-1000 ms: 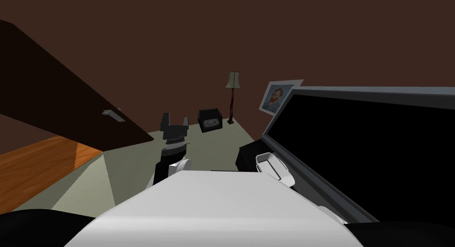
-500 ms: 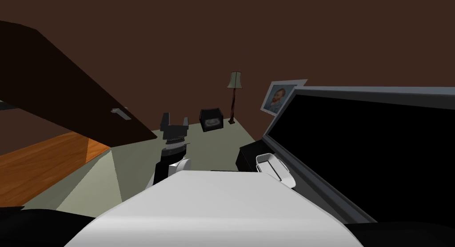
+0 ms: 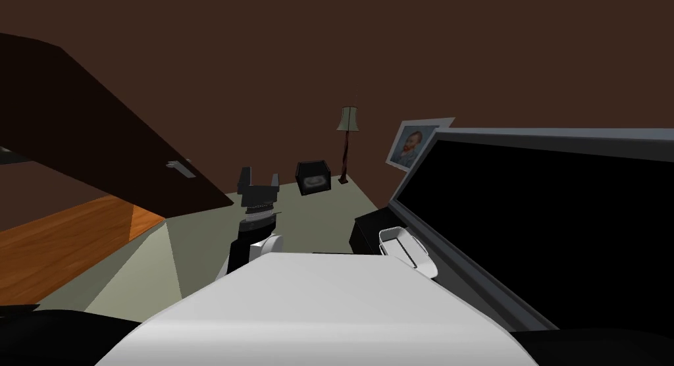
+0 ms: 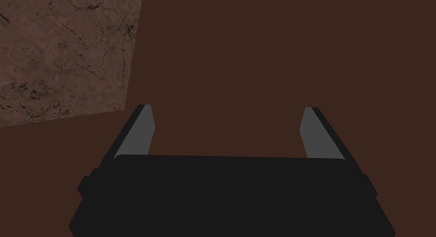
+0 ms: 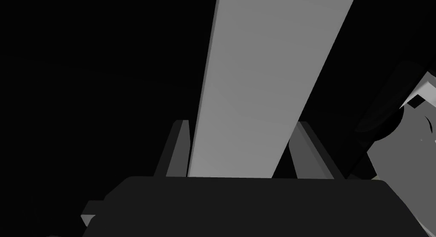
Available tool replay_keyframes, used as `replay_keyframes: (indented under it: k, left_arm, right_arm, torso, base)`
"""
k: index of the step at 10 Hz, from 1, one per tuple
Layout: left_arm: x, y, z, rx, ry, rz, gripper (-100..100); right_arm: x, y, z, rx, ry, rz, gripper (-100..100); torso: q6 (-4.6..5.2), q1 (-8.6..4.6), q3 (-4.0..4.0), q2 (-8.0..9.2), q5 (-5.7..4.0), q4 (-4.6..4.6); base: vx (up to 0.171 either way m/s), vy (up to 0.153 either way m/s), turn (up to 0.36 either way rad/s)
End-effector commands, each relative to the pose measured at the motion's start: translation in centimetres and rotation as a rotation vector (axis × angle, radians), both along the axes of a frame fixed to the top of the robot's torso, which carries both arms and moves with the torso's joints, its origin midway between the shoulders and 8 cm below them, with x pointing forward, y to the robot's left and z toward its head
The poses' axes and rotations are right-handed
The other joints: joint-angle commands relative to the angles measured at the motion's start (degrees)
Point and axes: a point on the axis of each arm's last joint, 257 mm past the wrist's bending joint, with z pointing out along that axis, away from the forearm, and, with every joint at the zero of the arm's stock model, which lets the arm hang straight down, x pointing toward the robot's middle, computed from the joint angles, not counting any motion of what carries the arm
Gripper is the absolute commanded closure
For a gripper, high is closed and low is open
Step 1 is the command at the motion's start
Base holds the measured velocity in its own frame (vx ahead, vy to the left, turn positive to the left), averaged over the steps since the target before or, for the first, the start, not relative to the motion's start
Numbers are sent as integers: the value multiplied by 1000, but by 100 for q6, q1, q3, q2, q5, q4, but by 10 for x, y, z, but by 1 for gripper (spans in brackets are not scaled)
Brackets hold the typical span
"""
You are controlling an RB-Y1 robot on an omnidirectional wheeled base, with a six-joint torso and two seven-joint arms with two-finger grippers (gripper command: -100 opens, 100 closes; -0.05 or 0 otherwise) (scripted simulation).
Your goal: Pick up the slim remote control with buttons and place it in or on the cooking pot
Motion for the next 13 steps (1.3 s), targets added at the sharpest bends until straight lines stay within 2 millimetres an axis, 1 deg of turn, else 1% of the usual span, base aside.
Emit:
replay_keyframes:
  k: [1,2,3,5,6,7,8,9,10,11,12,13]
  left_arm:
    - [0,0,0,0,0,0,0]
    - [0,0,0,0,0,0,0]
    - [0,0,0,0,0,0,0]
    - [0,0,0,0,0,0,0]
    - [0,0,0,0,0,0,0]
    - [0,0,0,0,0,0,0]
    - [0,0,0,0,0,0,0]
    - [0,0,0,0,0,0,0]
    - [0,0,0,0,0,0,0]
    - [0,0,0,0,0,0,0]
    - [0,0,0,0,0,0,0]
    - [0,0,0,0,0,0,0]
  right_arm:
    - [0,0,0,0,0,0,100]
    - [0,0,0,0,0,1,0]
    - [6,-7,8,1,1,9,100]
    - [12,-19,18,0,2,18,100]
    - [14,-21,21,0,2,20,100]
    - [13,-19,19,-1,1,17,100]
    - [13,-20,20,-1,2,18,0]
    - [9,-51,38,-41,17,0,100]
    - [9,-55,40,-46,18,2,100]
    - [7,-73,52,-68,27,-7,100]
    - [7,-85,61,-78,35,-18,100]
    - [7,-88,63,-84,36,-16,100]
  torso:
    - [0,0,0,0,0,0]
    - [1,0,0,0,0,0]
    - [1,1,0,0,0,0]
    - [2,14,-6,-9,6,-3]
    - [1,14,-6,-11,6,-2]
    - [0,9,-6,-10,7,-1]
    - [2,6,-4,-6,2,-2]
    - [2,4,-2,-3,2,-1]
    - [14,34,3,10,15,-4]
    - [8,44,9,19,15,1]
    - [11,46,13,26,19,2]
    - [14,54,14,27,23,2]
  base:
    - [0,0,0]
    - [0,0,0]
    - [20,17,-74]
    - [29,31,-96]
    - [16,15,-46]
    - [6,3,-1]
    - [0,0,0]
    - [-20,95,-102]
    - [-53,108,-99]
    - [-64,101,-61]
    - [-57,118,-91]
    - [-38,70,-61]
